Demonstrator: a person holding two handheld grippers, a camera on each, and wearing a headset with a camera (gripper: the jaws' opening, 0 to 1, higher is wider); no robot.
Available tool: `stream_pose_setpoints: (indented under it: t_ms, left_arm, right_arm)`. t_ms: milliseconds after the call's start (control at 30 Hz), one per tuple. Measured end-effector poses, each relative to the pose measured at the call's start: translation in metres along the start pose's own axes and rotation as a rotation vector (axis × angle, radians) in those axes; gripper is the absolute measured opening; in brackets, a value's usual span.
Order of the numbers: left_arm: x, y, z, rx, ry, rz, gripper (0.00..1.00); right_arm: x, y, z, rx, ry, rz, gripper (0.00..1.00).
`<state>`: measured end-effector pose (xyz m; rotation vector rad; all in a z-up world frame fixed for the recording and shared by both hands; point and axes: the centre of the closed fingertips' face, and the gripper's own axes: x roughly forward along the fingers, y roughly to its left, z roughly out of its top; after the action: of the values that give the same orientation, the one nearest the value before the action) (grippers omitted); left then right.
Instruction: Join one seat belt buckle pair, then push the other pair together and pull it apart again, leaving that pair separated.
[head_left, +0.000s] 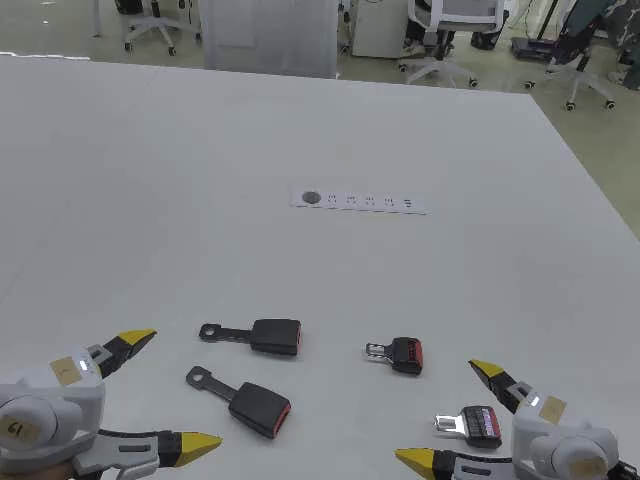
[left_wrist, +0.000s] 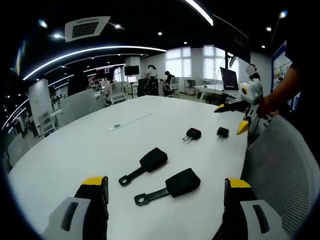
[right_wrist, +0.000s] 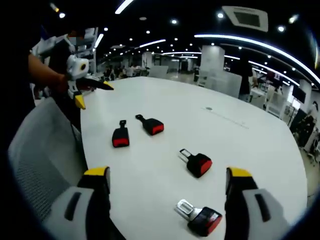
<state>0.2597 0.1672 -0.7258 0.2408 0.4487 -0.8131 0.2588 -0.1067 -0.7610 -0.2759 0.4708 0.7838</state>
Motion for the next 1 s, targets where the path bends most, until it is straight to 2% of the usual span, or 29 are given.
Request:
stream_pose_setpoints:
  t_ms: [367, 667, 1000]
  left_arm:
    - [-0.0018, 0.0007, -0.0019, -0.005, 0.005, 0.005, 0.98]
    - [-0.0021, -0.0040, 0.0010, -0.004, 0.007, 0.005, 0.98]
    - [-0.0029, -0.0030, -0.0022, -0.010, 0.010, 0.007, 0.97]
  right_arm:
    - [0.0007, -0.0012, 0.0019, 0.007, -0.008, -0.007, 0.99]
    - [0.0004, 0.0022, -0.0017, 0.013, 0.001, 0.005, 0.98]
    - [0.0005, 0.0034, -0.0018, 0.017, 0.002, 0.014, 0.98]
